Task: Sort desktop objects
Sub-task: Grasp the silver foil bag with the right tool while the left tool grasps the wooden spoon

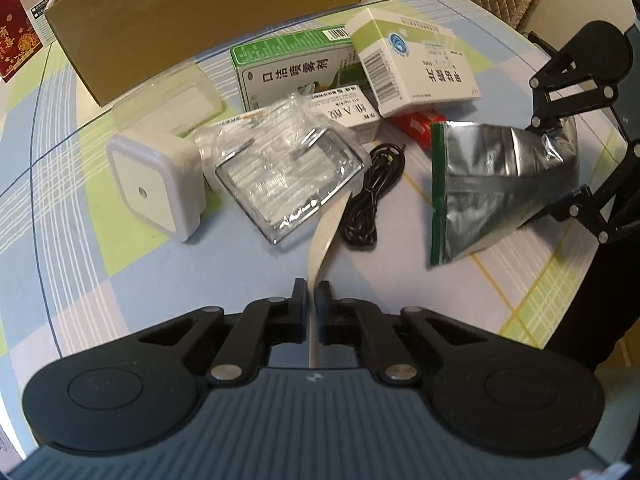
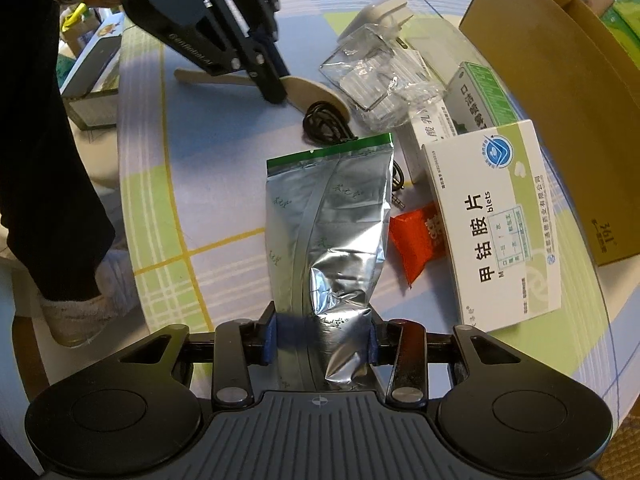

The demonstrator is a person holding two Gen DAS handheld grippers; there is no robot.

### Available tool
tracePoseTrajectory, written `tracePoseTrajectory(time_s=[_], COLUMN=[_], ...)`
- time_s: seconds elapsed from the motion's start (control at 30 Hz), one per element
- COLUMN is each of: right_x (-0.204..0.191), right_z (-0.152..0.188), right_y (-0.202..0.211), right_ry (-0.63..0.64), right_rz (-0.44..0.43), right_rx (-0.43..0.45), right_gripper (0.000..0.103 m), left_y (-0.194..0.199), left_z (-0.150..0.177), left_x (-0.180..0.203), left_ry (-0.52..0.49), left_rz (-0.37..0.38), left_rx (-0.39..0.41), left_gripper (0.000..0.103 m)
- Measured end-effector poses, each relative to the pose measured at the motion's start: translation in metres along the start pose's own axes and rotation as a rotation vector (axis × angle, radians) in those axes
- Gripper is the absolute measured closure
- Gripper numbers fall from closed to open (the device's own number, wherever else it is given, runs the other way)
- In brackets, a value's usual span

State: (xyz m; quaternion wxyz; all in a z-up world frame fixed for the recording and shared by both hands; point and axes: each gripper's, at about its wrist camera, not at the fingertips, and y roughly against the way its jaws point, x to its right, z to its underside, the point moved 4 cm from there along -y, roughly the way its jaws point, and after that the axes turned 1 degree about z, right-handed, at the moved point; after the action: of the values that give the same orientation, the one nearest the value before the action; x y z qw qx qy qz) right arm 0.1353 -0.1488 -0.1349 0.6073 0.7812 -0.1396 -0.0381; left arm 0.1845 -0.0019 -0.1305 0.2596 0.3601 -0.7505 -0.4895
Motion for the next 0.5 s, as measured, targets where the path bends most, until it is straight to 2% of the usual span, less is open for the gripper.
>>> tracePoseTrajectory(time_s=[0.5], right_x=[0.000], right_z=[-0.001], right_y=[0.032], right_ry=[-0.099], right_rz=[0.068], right_rx=[0.072], right_gripper=[0.067], left_y=[0.031], left_z=[0.010], left_x=[0.002], left_ry=[0.068], left_rz=[-0.061], left_rx=[0.055], left_gripper=[0.102])
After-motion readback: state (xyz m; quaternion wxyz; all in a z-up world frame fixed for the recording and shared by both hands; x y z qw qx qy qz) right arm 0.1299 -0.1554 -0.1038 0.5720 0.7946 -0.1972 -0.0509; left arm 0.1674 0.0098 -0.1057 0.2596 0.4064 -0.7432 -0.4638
